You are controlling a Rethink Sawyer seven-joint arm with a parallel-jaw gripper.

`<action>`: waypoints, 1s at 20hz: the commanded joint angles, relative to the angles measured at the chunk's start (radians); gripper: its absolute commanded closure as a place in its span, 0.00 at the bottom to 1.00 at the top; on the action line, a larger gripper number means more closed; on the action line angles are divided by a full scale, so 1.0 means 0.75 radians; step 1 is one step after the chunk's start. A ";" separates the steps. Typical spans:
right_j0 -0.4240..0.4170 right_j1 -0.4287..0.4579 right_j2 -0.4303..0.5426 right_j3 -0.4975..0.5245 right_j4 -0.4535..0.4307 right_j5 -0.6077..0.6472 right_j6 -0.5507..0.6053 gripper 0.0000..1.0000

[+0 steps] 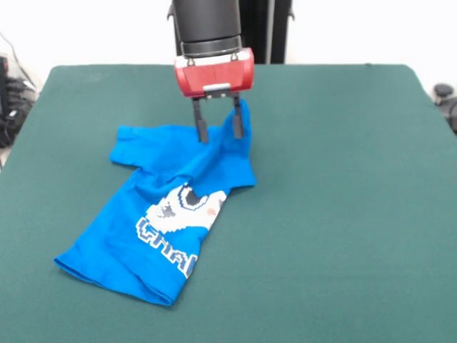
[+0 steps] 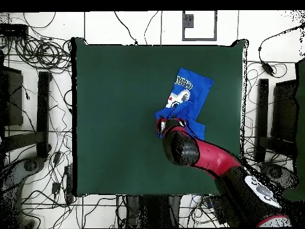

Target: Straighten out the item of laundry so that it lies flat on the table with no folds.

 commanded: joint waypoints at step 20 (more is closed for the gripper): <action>0.209 -0.005 -0.155 -0.107 0.229 0.127 0.344 0.00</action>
